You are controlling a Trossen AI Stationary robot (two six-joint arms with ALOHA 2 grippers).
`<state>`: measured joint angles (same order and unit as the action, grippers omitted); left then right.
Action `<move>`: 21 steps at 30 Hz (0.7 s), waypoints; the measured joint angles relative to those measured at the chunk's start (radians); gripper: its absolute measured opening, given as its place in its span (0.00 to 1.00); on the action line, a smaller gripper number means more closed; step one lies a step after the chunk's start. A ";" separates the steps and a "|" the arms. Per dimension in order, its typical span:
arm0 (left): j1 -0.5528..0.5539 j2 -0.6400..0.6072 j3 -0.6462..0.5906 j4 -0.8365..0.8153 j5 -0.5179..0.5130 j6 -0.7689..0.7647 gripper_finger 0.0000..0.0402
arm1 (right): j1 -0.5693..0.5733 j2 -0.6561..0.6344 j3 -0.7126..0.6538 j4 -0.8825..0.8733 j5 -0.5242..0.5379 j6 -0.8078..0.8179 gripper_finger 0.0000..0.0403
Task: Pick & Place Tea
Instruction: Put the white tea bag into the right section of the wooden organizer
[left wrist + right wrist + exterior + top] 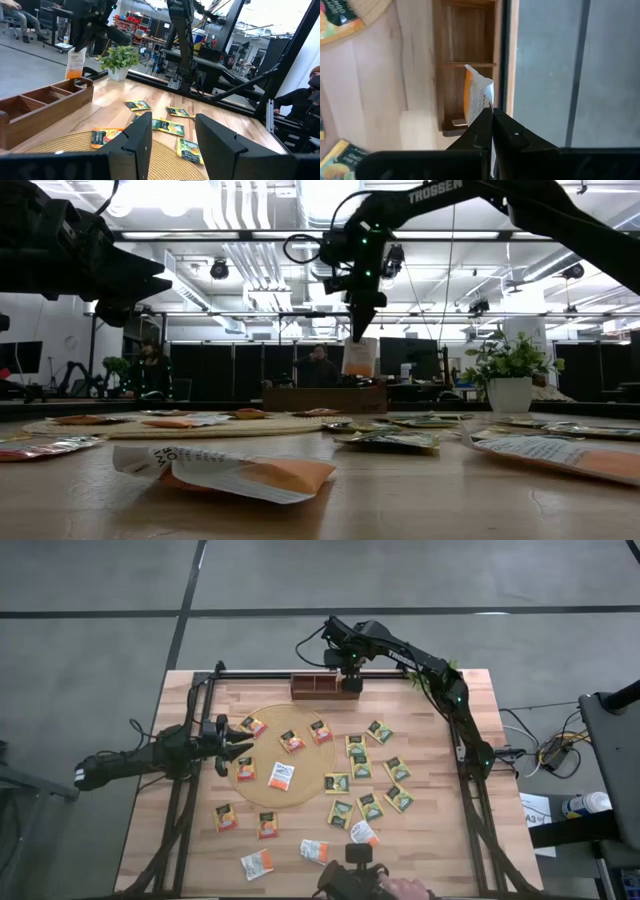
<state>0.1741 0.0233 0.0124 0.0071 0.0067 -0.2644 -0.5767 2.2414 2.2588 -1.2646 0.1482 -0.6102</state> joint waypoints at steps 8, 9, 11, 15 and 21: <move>0.000 0.000 0.000 0.000 0.000 0.000 0.36 | -0.025 0.000 -0.045 0.047 -0.003 -0.004 0.02; 0.000 0.000 0.000 0.000 0.000 0.000 0.36 | -0.027 0.000 -0.052 0.046 -0.004 -0.004 0.02; 0.000 0.000 0.000 0.000 0.000 0.000 0.36 | -0.031 0.000 -0.062 0.051 -0.004 -0.004 0.02; 0.000 0.000 0.000 0.000 0.000 0.000 0.36 | -0.036 0.000 -0.074 0.079 -0.011 -0.004 0.02; 0.000 0.000 0.000 0.000 0.000 0.000 0.36 | -0.037 0.000 -0.108 0.143 -0.011 -0.030 0.02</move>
<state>0.1741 0.0231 0.0124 0.0071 0.0067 -0.2646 -0.6136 2.2414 2.1513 -1.1217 0.1371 -0.6403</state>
